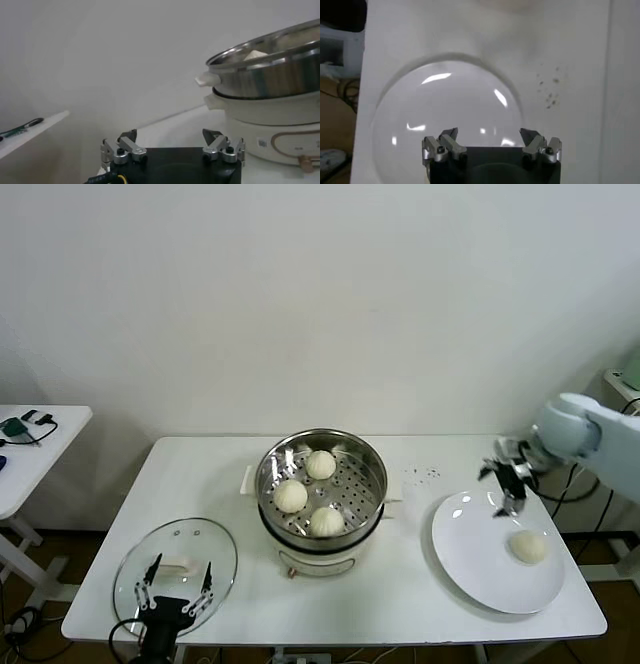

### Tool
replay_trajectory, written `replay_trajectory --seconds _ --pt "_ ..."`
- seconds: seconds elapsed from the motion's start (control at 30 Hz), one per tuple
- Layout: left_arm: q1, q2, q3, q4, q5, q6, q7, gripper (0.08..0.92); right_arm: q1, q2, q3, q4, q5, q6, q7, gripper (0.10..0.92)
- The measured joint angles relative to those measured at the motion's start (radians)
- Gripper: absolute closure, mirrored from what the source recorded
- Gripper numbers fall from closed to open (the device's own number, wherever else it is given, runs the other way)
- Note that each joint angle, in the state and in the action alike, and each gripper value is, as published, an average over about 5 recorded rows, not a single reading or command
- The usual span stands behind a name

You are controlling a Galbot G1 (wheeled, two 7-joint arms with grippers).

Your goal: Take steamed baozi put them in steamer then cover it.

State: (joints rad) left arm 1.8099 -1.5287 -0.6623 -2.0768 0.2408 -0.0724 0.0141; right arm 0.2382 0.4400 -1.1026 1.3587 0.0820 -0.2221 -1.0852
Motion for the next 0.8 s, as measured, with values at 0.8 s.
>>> replay_trajectory --seconds 0.8 --pt "-0.009 -0.012 0.001 0.015 0.027 0.011 -0.001 0.177 -0.366 0.060 0.366 -0.243 -0.202 0.080 -0.026 0.203"
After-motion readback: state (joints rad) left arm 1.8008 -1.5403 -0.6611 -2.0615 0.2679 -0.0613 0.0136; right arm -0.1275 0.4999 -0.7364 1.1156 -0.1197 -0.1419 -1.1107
